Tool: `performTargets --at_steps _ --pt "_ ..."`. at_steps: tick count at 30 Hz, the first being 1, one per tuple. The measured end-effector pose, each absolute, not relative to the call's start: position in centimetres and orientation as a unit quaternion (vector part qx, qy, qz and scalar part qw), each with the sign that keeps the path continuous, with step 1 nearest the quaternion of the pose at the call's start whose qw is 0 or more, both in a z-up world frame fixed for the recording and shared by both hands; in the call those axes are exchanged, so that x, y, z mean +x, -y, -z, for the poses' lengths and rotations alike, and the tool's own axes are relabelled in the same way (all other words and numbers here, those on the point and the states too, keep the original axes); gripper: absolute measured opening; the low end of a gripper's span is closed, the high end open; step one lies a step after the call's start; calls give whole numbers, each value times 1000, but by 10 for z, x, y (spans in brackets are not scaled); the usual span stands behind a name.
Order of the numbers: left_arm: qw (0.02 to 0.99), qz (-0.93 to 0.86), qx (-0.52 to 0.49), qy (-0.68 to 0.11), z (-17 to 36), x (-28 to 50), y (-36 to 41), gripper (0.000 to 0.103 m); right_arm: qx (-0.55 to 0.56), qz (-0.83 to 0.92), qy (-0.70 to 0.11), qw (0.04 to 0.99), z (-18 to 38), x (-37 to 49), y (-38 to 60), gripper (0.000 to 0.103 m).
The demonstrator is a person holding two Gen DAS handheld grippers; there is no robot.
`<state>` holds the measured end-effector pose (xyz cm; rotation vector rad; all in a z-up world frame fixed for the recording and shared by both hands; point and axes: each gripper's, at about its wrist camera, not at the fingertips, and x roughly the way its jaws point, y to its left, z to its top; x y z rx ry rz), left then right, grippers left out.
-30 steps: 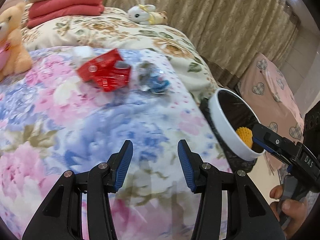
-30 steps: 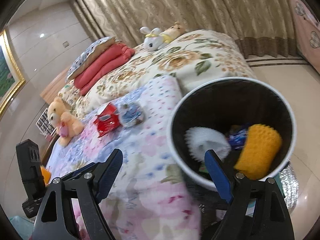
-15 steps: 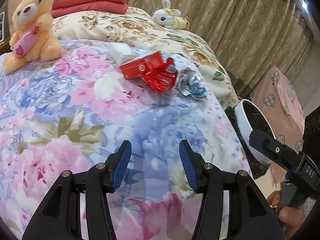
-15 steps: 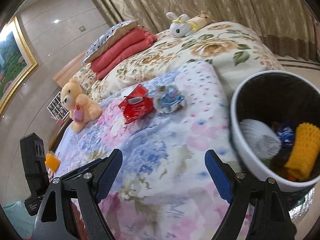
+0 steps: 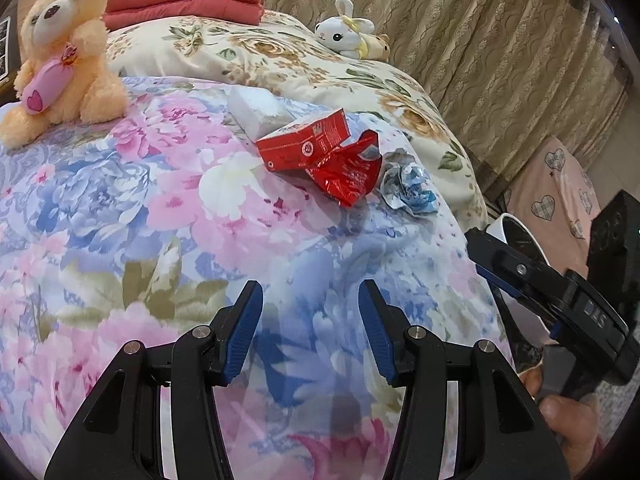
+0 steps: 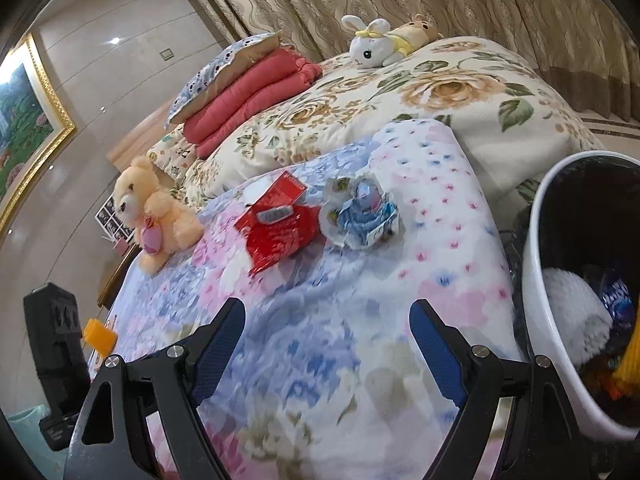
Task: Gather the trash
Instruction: 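Move both open tools back toward the red wrappers and crumpled foil, then grasp the red chip bag with the left tool while the right tool grasps the crumpled foil wrapper, then carry the red chip bag and foil wrapper over the bin opening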
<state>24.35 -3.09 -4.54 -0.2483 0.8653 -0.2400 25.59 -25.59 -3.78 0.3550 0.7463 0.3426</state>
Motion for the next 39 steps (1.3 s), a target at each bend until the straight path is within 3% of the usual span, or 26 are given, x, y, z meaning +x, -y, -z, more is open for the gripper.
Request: performTargets --at_steps 9,14,18,21,26,39 --pt "895 133 -118 -410 37 279 40 50 168 -157 -361 904 38 298 254 82" --pt "892 141 -116 -413 40 300 48 50 161 -147 -371 902 43 319 252 64" --pt "887 146 -127 -419 46 314 51 50 155 -143 -379 901 48 330 250 59" --pt "884 151 -133 -422 49 322 53 49 157 -142 -391 896 56 337 250 43" --pt "881 161 -132 -425 53 331 58 24 161 -143 -389 896 61 335 253 33" --pt "890 152 -131 -409 50 296 48 18 172 -158 -379 895 55 299 258 24"
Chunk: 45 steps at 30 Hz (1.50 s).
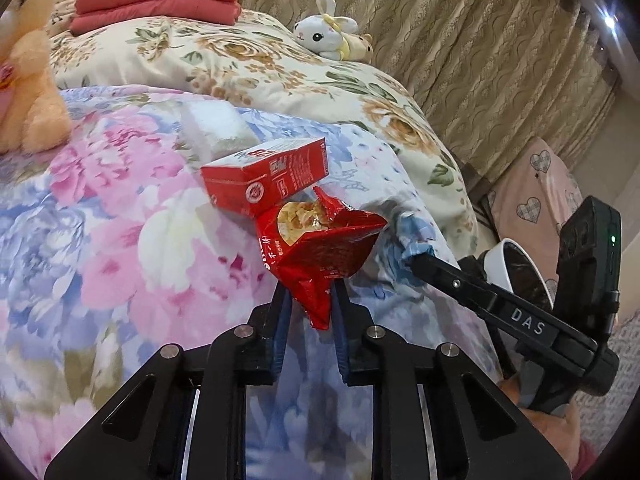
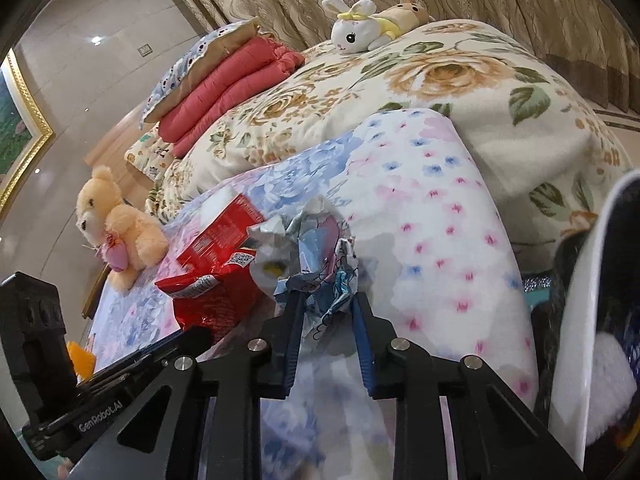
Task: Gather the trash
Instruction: 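Carry the red chip bag and foil wrapper over the bin opening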
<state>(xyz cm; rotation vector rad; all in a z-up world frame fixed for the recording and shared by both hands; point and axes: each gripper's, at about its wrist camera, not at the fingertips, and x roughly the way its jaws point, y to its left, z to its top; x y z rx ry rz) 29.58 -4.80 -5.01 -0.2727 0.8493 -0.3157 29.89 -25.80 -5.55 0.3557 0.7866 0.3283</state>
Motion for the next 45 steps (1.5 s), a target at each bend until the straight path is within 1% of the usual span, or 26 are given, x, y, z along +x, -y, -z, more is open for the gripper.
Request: performTargets --at_steps 9,10,11,12,14,15,16,17,22,24,25,26,31,45 --pt "895 145 -141 -398 43 258 37 18 173 -166 -381 893 55 262 258 23" --pt "895 144 -142 -398 44 255 37 18 176 -172 -385 889 56 260 258 24" --pt "895 143 -144 -398 44 252 35 18 182 -176 -389 886 57 258 258 31" --pt "894 142 -145 -398 44 249 34 18 189 -175 -391 884 59 256 258 33" --pt "894 140 -148 -400 45 244 31 18 191 -171 -391 884 59 253 257 56" --pt "893 140 -150 -400 46 241 30 18 188 -169 -386 887 58 252 256 61" --pt "893 139 -152 -401 46 240 29 18 187 -167 -384 889 57 251 255 70" --pt "892 138 -154 -402 46 238 27 18 184 -164 -381 891 56 252 253 72" --pt "891 135 -160 -402 46 231 22 18 166 -150 -389 894 60 267 243 71" --pt "892 135 -159 -400 44 229 21 18 152 -141 -394 895 63 271 239 60" --pt "893 136 -158 -398 43 228 21 18 149 -139 -397 895 64 270 238 38" --pt "894 137 -156 -396 41 226 21 18 149 -139 -396 895 64 267 238 33" --pt "896 149 -146 -392 37 220 30 18 153 -147 -385 898 59 246 243 30" --pt "891 201 -117 -390 25 202 78 18 178 -139 -344 912 30 191 285 30"
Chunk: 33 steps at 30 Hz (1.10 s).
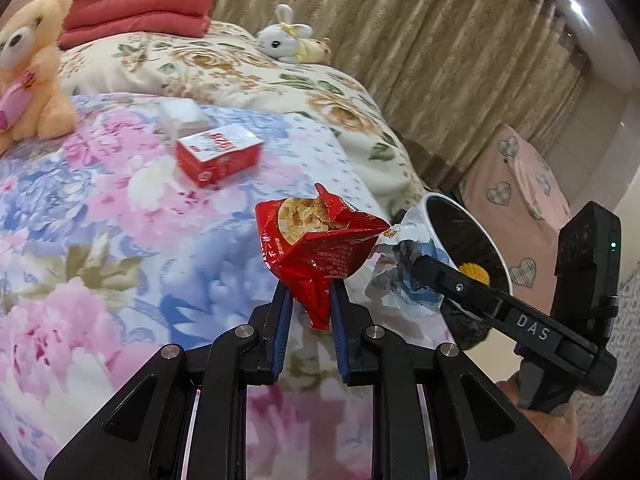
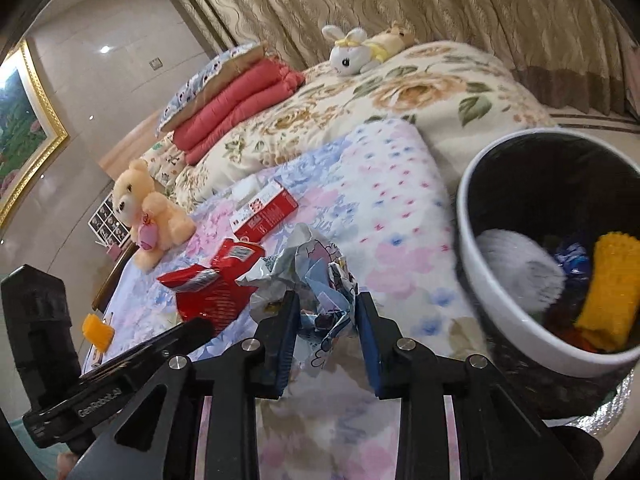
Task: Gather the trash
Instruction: 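Carry the red chip bag and foil wrapper over the bin opening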
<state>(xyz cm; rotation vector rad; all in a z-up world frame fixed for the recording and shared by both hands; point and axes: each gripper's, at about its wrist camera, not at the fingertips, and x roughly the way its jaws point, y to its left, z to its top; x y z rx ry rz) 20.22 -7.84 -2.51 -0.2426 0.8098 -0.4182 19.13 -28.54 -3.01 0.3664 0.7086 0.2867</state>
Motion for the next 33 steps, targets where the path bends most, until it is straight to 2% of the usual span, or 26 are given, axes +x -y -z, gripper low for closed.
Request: performTargets --at_steps 33 --pt "871 308 -36 -381 -4 193 203 18 237 -48 -303 922 22 147 401 30"
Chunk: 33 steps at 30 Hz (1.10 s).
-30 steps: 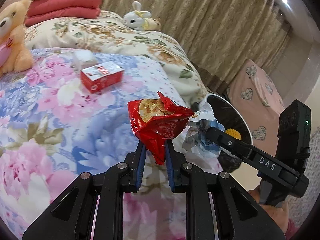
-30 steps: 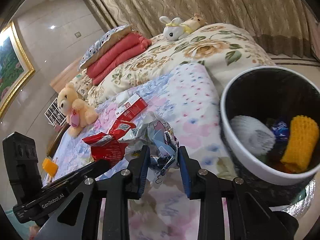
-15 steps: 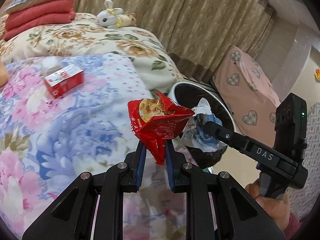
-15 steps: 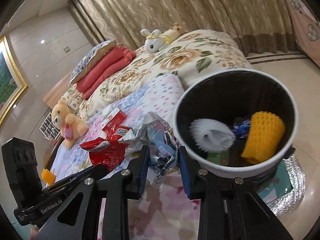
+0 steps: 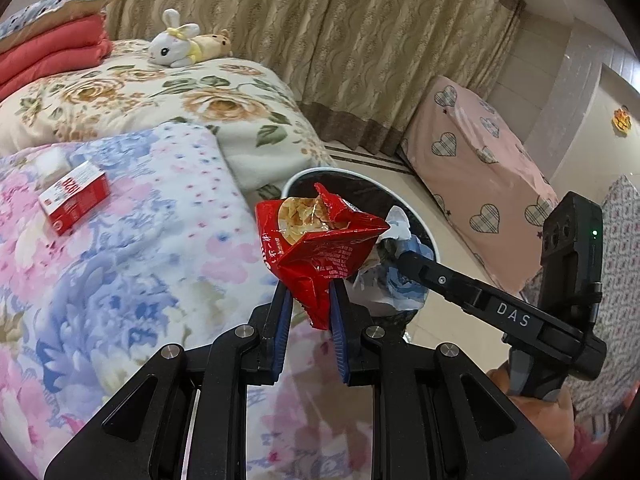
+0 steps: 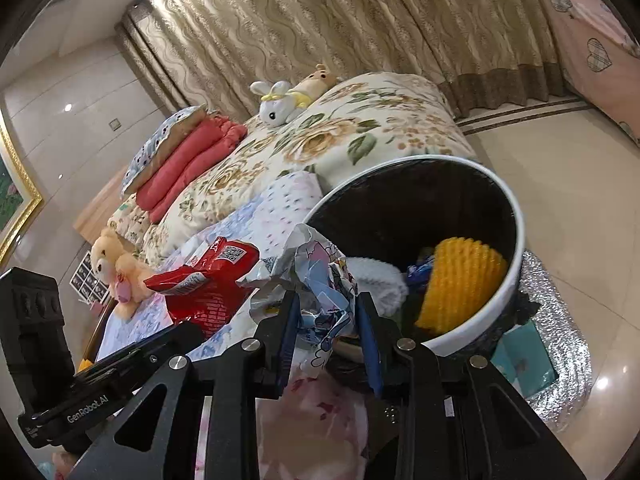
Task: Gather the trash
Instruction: 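Carry the red chip bag and foil wrapper over the bin opening, then open the left tool to drop the red chip bag while the right tool releases the foil wrapper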
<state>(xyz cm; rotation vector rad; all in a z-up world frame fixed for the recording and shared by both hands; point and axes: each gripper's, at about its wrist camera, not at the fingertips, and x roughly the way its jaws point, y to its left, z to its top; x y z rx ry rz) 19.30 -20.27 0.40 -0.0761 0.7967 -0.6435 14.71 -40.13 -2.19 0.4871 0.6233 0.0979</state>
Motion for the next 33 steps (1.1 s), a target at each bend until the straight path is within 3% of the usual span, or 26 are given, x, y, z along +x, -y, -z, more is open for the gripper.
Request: performTargets --at_steps 33 --pt "854 328 3 -403 5 218 262 18 261 0 -307 915 28 167 455 32"
